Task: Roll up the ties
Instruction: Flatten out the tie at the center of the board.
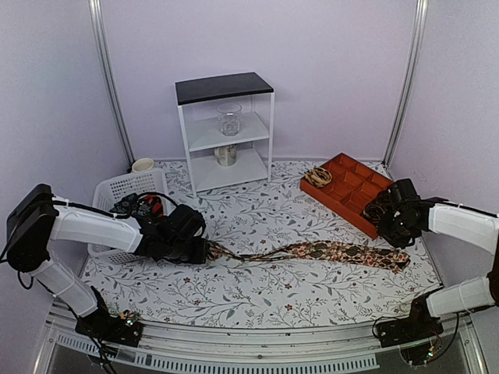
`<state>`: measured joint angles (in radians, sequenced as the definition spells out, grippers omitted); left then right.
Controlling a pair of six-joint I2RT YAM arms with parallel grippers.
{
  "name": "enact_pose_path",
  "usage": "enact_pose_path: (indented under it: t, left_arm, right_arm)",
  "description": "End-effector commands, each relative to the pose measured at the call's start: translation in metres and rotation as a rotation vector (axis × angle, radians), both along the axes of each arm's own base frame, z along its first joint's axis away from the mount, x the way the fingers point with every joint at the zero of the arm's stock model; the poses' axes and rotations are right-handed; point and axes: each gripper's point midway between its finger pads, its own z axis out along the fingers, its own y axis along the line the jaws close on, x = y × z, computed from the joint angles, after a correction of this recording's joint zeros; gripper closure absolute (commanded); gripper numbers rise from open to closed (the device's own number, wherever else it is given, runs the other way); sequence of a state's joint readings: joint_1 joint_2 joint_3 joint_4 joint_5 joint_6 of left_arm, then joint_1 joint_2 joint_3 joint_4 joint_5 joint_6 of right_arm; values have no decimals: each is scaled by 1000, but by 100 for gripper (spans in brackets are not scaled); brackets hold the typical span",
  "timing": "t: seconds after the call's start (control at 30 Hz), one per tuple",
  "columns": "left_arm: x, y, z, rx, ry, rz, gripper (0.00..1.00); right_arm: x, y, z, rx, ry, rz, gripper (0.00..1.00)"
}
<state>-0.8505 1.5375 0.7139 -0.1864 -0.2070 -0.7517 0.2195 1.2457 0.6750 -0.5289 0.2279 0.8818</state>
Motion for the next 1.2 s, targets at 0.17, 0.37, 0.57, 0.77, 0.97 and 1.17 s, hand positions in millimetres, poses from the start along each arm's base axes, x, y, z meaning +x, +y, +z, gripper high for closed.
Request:
enact_pose_path:
  t: [0.17,0.37,0.57,0.77,0.97,1.17]
  left_arm:
    - [17,-19,29,-55,-61,-78,100]
    - [12,-18,45,-27,-32,-108,100]
    - [20,-10,57,-24,-28,-89,100]
    - [7,-8,58,-17,72,-112,100]
    - [-21,-2,55,-36,169,-147,100]
    - [-45,13,57,-2,239,-165,100]
  right_arm:
    - [9,68,82,239,-279,338,62]
    - [-3,129,110,340,-396,606,61]
    - [-8,162,99,351,-348,689,61]
    - [-14,186,93,364,-317,749,61]
    - [-24,215,82,375,-276,837,61]
    - [-27,230,60,354,-214,862,64]
